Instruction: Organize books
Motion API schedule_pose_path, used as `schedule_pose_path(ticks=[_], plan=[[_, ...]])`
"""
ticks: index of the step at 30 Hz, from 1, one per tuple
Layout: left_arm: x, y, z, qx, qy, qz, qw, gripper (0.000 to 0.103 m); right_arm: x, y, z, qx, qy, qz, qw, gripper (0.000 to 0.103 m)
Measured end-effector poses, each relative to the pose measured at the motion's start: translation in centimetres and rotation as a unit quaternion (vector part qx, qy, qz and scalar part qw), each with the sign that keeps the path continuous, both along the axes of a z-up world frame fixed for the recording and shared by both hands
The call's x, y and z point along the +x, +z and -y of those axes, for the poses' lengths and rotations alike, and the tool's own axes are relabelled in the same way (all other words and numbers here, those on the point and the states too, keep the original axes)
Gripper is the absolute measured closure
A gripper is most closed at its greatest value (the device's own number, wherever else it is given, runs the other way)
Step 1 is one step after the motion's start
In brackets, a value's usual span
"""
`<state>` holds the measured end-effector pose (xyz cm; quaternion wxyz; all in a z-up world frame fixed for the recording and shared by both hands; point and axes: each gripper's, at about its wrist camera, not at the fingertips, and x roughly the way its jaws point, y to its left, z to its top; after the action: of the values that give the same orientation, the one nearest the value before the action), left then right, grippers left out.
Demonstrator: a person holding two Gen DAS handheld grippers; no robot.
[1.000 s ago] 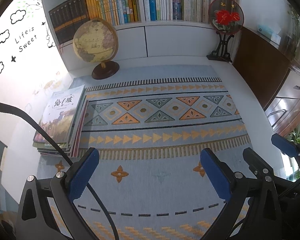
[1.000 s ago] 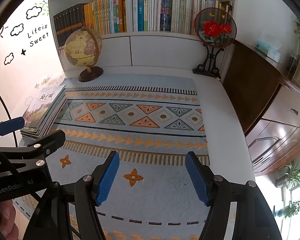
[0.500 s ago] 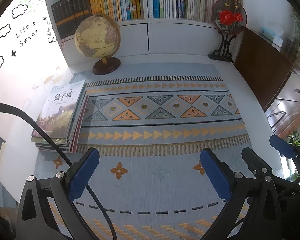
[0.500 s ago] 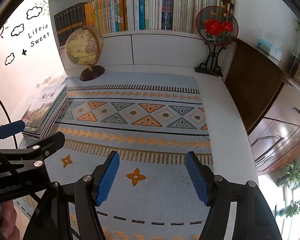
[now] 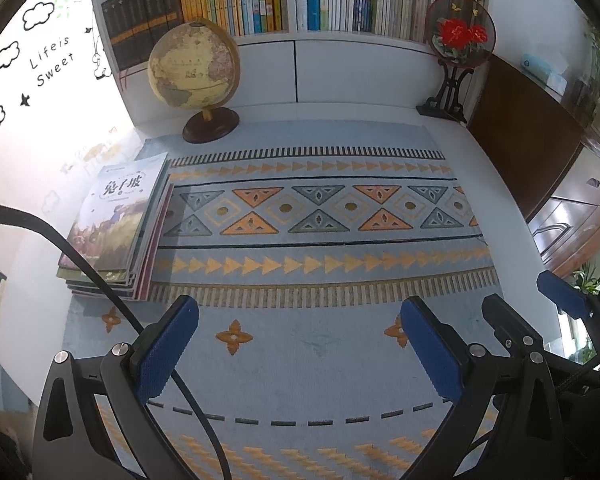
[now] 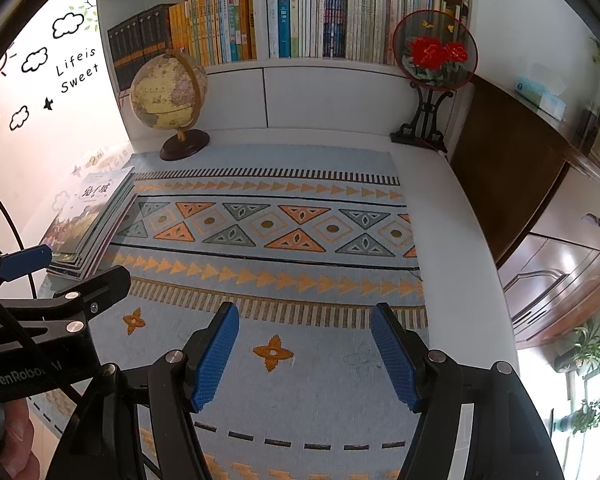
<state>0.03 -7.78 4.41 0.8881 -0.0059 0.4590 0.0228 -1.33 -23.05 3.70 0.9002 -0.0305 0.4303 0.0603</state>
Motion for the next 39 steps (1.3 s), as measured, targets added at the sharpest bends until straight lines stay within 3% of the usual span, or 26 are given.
schedule_pose_path(ticks=[13, 19, 39], plan=[[-0.05, -0.35, -0.15, -0.001, 0.002, -0.005, 1.0, 0.002, -0.05, -0.39, -0.22, 0.006, 0.0, -0.007, 1.0, 0.036], [0.03, -0.3, -0.59, -0.021, 0.013, -0.005, 0.9997, 0.002, -0.5, 0.02, -0.59, 0.016, 0.003, 0.01, 1.0, 0.036], [0.07, 0.06, 0.15, 0.02, 0.012, 0.012, 0.9997, 0.002, 0.0, -0.59, -0.3, 0.022, -0.007, -0.003, 1.0, 0.036]])
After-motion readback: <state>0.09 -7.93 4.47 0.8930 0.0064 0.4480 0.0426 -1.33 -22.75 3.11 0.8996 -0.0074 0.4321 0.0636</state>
